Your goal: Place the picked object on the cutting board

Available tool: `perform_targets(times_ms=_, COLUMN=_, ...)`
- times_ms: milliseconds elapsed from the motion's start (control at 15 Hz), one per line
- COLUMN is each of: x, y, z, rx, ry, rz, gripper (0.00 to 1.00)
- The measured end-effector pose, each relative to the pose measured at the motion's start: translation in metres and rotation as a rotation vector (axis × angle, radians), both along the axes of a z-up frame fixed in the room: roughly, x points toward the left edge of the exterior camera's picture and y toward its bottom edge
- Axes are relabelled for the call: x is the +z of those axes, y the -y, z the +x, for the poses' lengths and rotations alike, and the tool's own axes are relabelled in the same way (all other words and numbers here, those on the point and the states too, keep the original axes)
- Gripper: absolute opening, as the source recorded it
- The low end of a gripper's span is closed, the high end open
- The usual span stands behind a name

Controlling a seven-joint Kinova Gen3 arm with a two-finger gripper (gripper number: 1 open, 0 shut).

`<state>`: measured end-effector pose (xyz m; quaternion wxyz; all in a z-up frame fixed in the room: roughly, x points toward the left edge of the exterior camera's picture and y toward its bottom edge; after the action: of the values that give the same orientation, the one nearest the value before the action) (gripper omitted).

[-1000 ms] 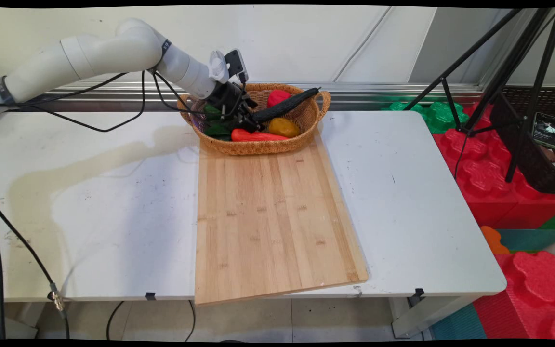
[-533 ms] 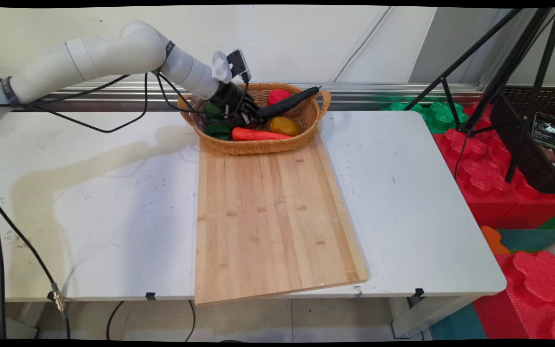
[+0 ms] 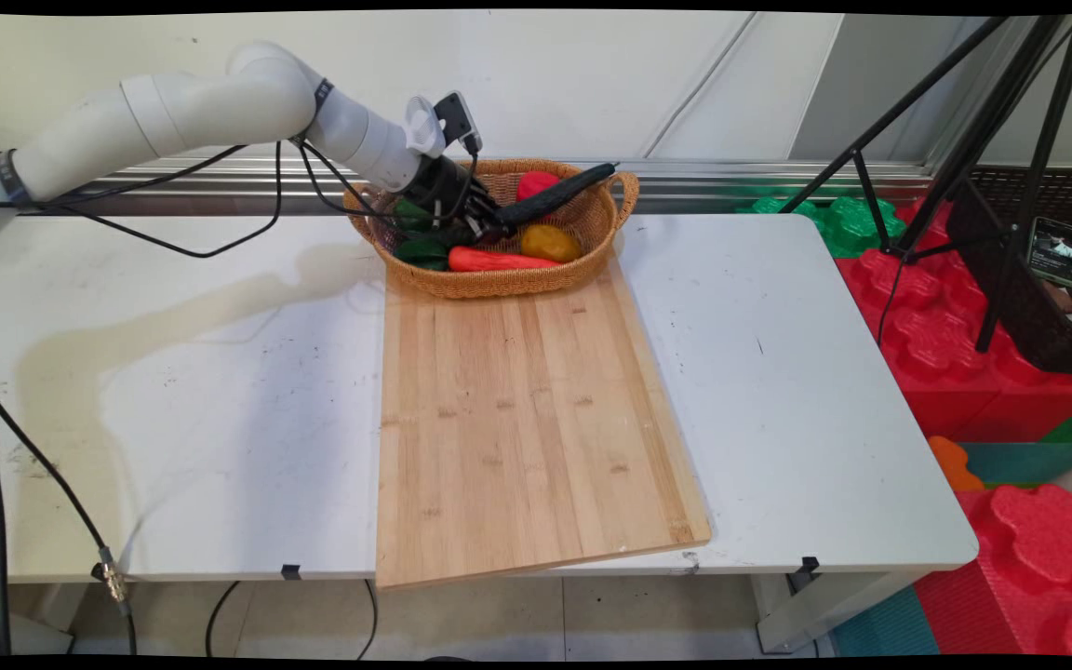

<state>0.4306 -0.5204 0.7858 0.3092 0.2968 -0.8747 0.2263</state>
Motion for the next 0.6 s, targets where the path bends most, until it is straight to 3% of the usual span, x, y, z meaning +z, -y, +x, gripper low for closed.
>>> perform_targets(times_ms=600, x=0.048, y=-0.038, z=0.010, rx=-0.009, ry=-0.099, rz=-0.036, gripper=0.00)
